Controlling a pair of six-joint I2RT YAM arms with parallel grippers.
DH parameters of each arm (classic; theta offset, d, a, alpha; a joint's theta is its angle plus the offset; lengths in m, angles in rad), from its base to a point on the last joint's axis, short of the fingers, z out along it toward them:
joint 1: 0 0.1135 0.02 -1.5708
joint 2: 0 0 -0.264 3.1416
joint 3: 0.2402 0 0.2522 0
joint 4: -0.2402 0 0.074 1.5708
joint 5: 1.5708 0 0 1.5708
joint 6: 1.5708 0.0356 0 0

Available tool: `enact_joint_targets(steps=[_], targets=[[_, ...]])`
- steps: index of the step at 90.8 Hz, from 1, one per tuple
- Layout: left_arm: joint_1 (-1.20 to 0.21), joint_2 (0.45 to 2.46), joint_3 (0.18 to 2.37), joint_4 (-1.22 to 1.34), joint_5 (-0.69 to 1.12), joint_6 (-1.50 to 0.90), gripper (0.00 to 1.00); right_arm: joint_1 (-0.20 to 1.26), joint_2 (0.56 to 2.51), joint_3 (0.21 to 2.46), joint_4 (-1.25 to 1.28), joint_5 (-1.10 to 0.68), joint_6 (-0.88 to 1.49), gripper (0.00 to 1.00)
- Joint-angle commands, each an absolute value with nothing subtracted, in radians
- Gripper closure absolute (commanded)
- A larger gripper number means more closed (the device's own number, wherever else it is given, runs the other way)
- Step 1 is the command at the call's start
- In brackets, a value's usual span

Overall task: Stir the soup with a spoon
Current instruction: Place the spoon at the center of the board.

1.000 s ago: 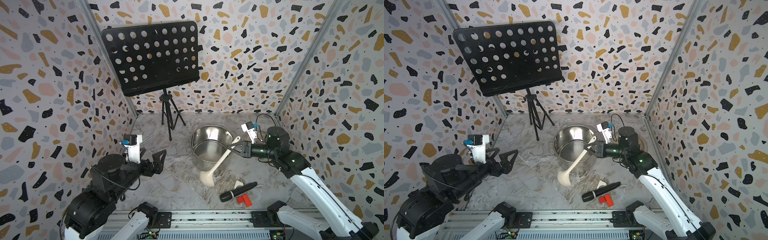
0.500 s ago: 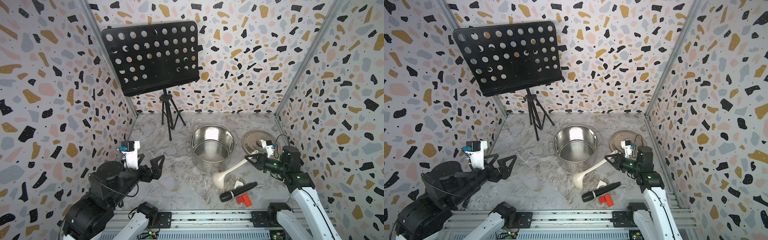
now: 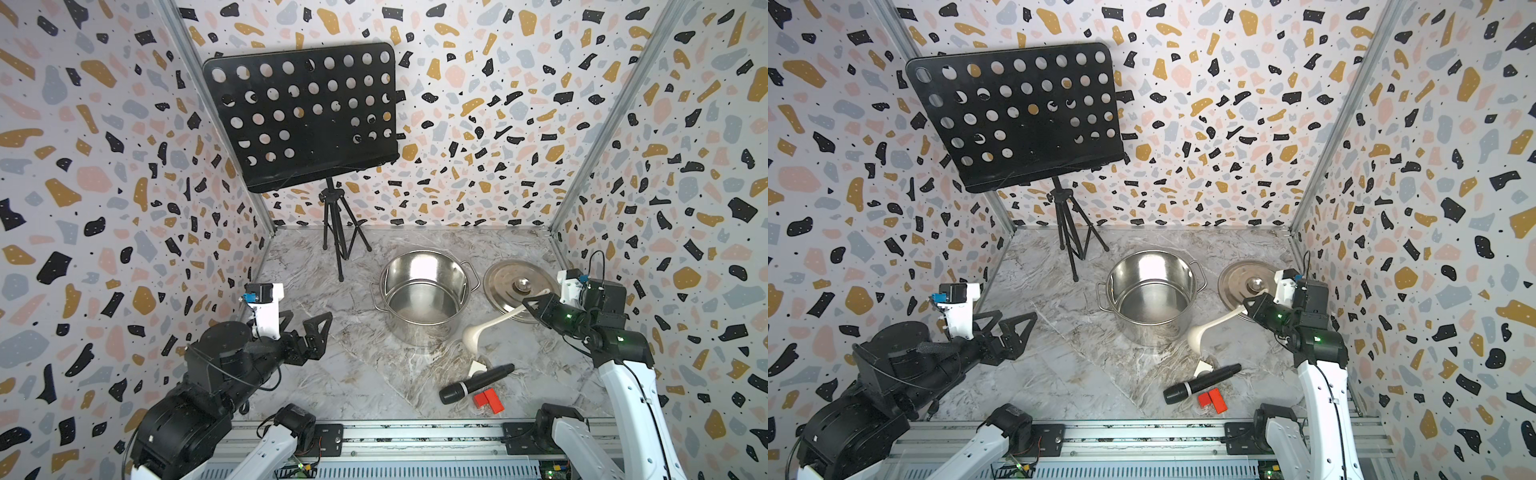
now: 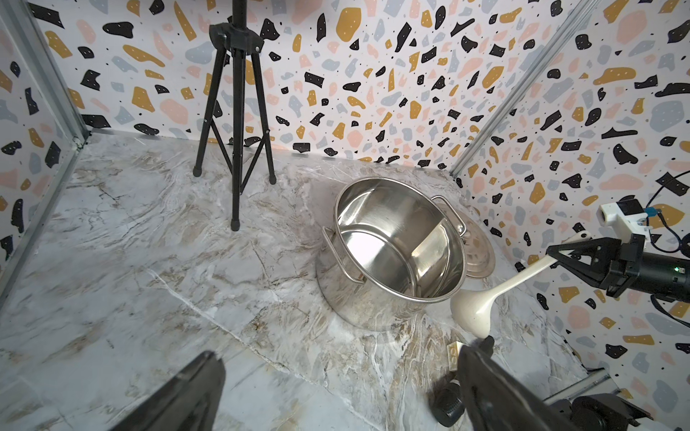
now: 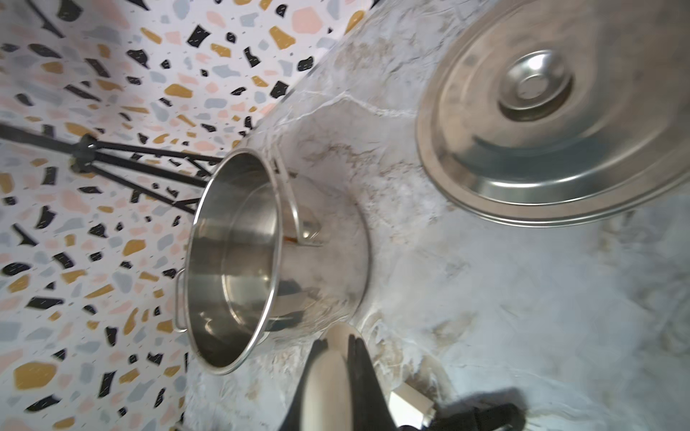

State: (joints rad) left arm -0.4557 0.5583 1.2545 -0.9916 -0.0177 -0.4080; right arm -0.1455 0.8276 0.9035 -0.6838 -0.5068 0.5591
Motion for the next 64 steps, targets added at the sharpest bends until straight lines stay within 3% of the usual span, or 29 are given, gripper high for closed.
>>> enact_joint_targets(steps=[1,44,64], targets=[[-0.458,0.557,1.237,-0.935,0.001,-0.414,0.01,-0.172,0.846,0.915,-0.666,-0.365,0.526,1.0],[-0.457,0.568,1.244,-0.927,0.002,-0.345,0.01,-0.393,0.985,0.531,0.074,-0.552,0.943,1.0],[-0.458,0.549,1.236,-0.929,-0.006,-0.344,0.0,-0.526,1.169,0.464,0.208,-0.652,0.982,1.0]])
